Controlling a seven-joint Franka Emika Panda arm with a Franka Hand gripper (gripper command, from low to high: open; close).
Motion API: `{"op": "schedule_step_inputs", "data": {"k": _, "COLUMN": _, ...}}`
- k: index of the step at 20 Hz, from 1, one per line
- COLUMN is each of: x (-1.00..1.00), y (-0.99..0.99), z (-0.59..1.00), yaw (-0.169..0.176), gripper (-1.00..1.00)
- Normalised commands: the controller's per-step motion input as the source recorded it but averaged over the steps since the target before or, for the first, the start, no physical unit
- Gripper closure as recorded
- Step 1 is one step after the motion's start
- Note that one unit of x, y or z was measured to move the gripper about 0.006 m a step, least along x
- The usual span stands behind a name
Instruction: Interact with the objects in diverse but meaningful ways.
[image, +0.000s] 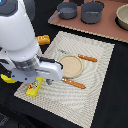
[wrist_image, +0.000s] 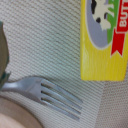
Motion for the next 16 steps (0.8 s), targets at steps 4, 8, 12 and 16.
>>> {"op": "schedule_step_inputs", "data": {"k": 4, "x": 0.09, "y": -0.04, "z": -0.18, "yaw": 0.0, "gripper": -1.0}}
{"op": "schedule_step_inputs", "data": {"k": 8, "x": 0.11, "y": -0.04, "z": -0.17, "yaw": 0.0, "gripper": 1.0}}
{"op": "schedule_step_inputs", "data": {"k": 12, "x": 0.12, "y": -0.02, "z": -0.16, "yaw": 0.0, "gripper": 1.0}}
{"op": "schedule_step_inputs", "data": {"k": 16, "x": 0.16, "y": -0.02, "z": -0.15, "yaw": 0.0, "gripper": 1.0}}
